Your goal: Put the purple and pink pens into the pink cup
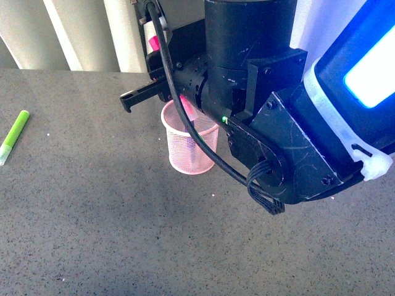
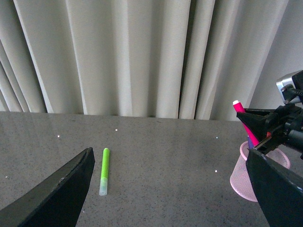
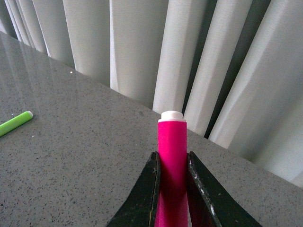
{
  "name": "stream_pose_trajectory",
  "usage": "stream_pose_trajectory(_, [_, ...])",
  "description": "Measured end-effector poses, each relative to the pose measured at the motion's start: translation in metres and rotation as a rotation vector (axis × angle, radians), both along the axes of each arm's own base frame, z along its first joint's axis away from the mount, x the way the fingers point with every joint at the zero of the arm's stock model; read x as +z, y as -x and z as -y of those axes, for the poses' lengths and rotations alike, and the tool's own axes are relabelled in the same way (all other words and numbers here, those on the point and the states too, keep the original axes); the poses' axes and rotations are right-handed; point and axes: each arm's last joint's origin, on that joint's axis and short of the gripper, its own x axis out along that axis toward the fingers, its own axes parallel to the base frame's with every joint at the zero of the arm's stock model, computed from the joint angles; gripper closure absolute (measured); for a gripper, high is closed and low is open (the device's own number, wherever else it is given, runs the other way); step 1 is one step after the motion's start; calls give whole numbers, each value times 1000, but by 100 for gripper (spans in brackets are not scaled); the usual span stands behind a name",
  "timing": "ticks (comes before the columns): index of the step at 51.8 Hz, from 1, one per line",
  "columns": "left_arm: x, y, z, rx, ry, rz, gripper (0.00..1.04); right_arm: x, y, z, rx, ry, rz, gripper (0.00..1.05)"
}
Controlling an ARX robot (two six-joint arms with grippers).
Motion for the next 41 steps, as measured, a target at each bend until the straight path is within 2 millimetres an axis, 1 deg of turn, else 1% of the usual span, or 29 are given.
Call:
stream_pose_trajectory(8, [0, 0, 0, 0, 0, 0, 7, -2, 0, 0, -7, 0, -8, 93])
stream_pose_trajectory(12, [0, 0, 0, 0, 0, 0, 7, -3, 1, 0, -4, -5, -19, 79])
stream_pose_trajectory(13, [0, 0, 0, 0, 0, 0, 7, -3, 1, 0, -5, -6, -20, 77])
stream_pose_trajectory(16, [0, 0, 0, 0, 0, 0, 7, -4, 1, 1, -19, -18, -32, 63])
stream_pose_trajectory(19, [0, 0, 0, 0, 0, 0, 7, -4, 2, 3, -31, -26, -43, 52])
stream_pose_trajectory(22, [0, 0, 0, 0, 0, 0, 7, -3, 3, 6, -51, -35, -55, 38])
stream_pose_trajectory(26, [0, 0, 0, 0, 0, 0, 7, 4, 4, 12, -95, -57, -73, 20])
stream_pose_trajectory(31, [0, 0, 0, 0, 0, 0, 7, 18, 7, 24, -168, -83, -106, 5])
stream_pose_trajectory(37, [0, 0, 0, 0, 0, 0, 7, 43, 11, 45, -287, -97, -155, 7])
stream_pose_trajectory(38, [0, 0, 0, 0, 0, 0, 7, 48, 12, 51, -312, -101, -169, 7])
stream_pose_trajectory(40, [0, 0, 0, 0, 0, 0, 7, 66, 17, 70, -379, -114, -207, 7])
stream_pose_trajectory(41, [0, 0, 0, 0, 0, 0, 7, 71, 20, 77, -401, -114, -216, 7])
